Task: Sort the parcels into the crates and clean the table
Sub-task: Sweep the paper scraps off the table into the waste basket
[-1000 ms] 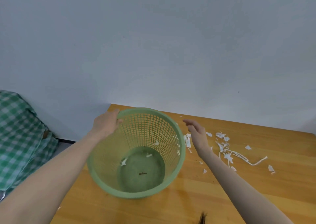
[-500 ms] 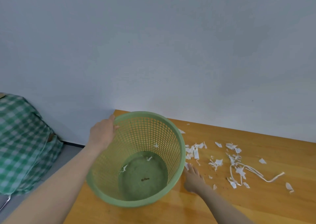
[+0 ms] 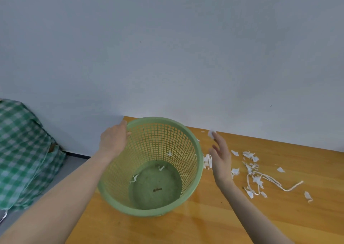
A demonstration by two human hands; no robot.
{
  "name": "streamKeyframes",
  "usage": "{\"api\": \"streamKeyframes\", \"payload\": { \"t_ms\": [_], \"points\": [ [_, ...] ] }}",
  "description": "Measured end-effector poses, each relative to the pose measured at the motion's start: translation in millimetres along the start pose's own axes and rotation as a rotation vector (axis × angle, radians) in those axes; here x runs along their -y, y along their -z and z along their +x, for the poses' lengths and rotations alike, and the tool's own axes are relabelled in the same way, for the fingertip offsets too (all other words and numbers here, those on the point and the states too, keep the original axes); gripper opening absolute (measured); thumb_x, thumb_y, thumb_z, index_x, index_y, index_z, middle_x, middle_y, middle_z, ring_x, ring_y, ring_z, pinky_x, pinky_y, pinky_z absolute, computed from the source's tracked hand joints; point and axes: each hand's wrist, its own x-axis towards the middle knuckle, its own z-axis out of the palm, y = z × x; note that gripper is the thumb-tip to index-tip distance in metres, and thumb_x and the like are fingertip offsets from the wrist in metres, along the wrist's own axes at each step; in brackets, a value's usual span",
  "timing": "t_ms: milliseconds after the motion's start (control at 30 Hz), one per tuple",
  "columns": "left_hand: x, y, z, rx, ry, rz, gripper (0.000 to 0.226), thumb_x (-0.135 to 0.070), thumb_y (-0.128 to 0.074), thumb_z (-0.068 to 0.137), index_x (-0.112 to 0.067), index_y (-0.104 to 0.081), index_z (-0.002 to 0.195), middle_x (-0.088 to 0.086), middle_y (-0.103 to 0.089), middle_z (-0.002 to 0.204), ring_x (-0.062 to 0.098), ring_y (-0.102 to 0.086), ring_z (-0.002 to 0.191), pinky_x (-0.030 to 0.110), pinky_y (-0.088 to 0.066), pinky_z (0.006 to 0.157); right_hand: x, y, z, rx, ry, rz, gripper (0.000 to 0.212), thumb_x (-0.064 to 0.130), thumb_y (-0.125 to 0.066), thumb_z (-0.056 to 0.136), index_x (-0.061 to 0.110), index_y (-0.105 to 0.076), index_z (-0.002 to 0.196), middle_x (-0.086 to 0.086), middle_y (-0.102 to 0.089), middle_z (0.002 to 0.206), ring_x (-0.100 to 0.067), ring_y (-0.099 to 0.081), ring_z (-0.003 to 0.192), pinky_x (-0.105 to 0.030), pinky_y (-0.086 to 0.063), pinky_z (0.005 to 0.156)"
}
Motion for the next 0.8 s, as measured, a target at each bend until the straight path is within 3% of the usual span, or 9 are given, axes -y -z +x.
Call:
{"api": "streamKeyframes", "payload": {
  "t_ms": [67,167,267,367,467,533,600,667,800],
  "points": [
    [0,-1,-1,-0.003,-0.006,-0.002,0.024,-0.030,-0.046,0.098,-0.006,-0.046,0.105,0.014,-0.063,0.089,0.034,-0.059,0.082,0.034,-0.039,0.060,26,-1,-3,0.141,0.132,0.095,0.034,0.027,-0.050,0.083,0.032,-0.067,0.113,0.011,-0.063,0.124,-0.006,-0.048,0.126,-0.018,-0.038,0.103],
    [1,-1,-3,0.001,-0.004,-0.007,0.023,-0.029,-0.046,0.098,-0.007,-0.045,0.105,0.014,-0.063,0.091,0.035,-0.060,0.084,0.035,-0.040,0.062,41,-4,-3,0.466,0.156,0.016,0.038,0.038,-0.045,0.087,0.017,-0.077,0.082,0.007,-0.071,0.111,-0.011,-0.046,0.129,-0.024,-0.029,0.108],
    [-1,0,-4,0.003,-0.007,-0.008,0.024,-0.029,-0.046,0.098,-0.007,-0.045,0.107,0.014,-0.063,0.090,0.034,-0.060,0.083,0.035,-0.041,0.061,36,1,-3,0.407,0.125,0.030,0.048,0.041,-0.044,0.086,0.009,-0.074,0.067,0.006,-0.069,0.114,-0.010,-0.048,0.127,-0.021,-0.028,0.103],
    [-1,0,-3,0.003,0.000,0.006,0.025,-0.029,-0.047,0.097,-0.006,-0.045,0.109,0.015,-0.063,0.092,0.035,-0.060,0.086,0.035,-0.039,0.062,18,17,3,0.077,-0.015,0.061,0.037,0.035,-0.046,0.088,0.011,-0.073,0.079,0.008,-0.069,0.111,-0.008,-0.055,0.117,-0.024,-0.036,0.098],
    [-1,1,-3,0.006,-0.001,0.006,0.025,-0.028,-0.048,0.097,-0.007,-0.045,0.110,0.014,-0.062,0.090,0.034,-0.060,0.085,0.034,-0.039,0.061,-25,43,-4,-0.058,-0.246,-0.248,0.024,0.014,-0.043,0.097,0.019,-0.067,0.098,0.004,-0.065,0.115,-0.017,-0.057,0.107,-0.029,-0.045,0.083],
    [-2,1,-4,0.002,-0.009,0.003,0.025,-0.028,-0.048,0.097,-0.007,-0.046,0.110,0.013,-0.062,0.088,0.033,-0.059,0.082,0.033,-0.039,0.060,-67,67,-16,-0.012,-0.365,-0.500,0.030,0.006,-0.041,0.096,0.017,-0.061,0.116,0.001,-0.055,0.130,-0.027,-0.057,0.110,-0.035,-0.049,0.076],
    [-3,1,-4,0.002,-0.010,0.000,0.026,-0.028,-0.048,0.097,-0.007,-0.046,0.112,0.011,-0.061,0.085,0.031,-0.058,0.077,0.033,-0.038,0.058,-104,90,-32,0.130,-0.477,-0.732,0.039,0.005,-0.041,0.095,0.013,-0.053,0.131,0.000,-0.041,0.145,-0.031,-0.047,0.126,-0.042,-0.045,0.093],
    [-3,1,-4,0.002,-0.007,0.000,0.026,-0.029,-0.048,0.097,-0.007,-0.046,0.112,0.009,-0.059,0.081,0.030,-0.056,0.074,0.032,-0.038,0.058,-128,106,-47,0.250,-0.577,-0.971,0.046,0.011,-0.039,0.095,0.018,-0.042,0.141,-0.002,-0.020,0.157,-0.028,-0.024,0.141,-0.045,-0.032,0.110],
    [-1,-1,-4,0.002,-0.006,0.001,0.027,-0.029,-0.047,0.097,-0.007,-0.044,0.111,0.007,-0.055,0.077,0.029,-0.054,0.073,0.033,-0.037,0.058,-141,127,-65,0.322,-0.718,-1.049,0.064,0.009,-0.033,0.089,0.026,-0.021,0.149,-0.001,0.001,0.160,-0.029,-0.006,0.146,-0.047,-0.023,0.114]
  ]
}}
